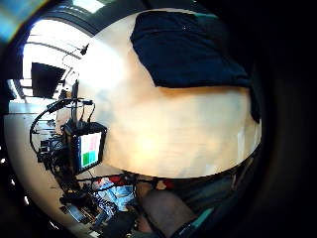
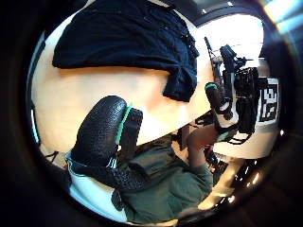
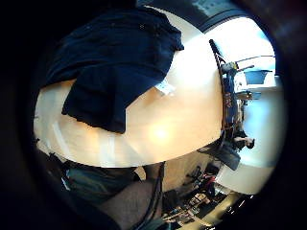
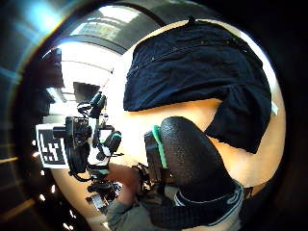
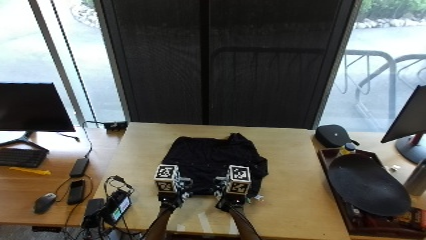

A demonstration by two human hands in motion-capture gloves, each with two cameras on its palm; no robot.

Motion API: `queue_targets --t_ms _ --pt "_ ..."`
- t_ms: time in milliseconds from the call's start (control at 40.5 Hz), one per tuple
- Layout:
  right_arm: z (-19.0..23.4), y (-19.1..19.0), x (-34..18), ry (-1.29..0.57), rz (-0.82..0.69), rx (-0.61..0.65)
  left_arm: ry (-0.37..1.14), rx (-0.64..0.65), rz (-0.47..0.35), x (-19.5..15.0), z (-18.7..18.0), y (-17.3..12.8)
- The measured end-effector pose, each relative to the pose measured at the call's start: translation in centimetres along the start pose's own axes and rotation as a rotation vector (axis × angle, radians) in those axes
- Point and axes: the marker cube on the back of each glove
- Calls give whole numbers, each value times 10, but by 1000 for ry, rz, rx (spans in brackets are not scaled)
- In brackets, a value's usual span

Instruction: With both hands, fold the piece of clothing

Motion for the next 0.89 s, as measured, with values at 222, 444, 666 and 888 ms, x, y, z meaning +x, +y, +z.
queue_targets --t_ms 222,444,666,888 --pt "-2 -1 4 -7 6 14 -8 -43 20 5 -2 9" --pt "-7 4 -2 -17 -14 18 -15 -32 25 10 -7 12" --pt "-13 8 -1 -6 -38 30 -40 7 36 5 -5 5" --pt "2 -9 24 27 -6 53 -84 32 -3 -1 -4 -3"
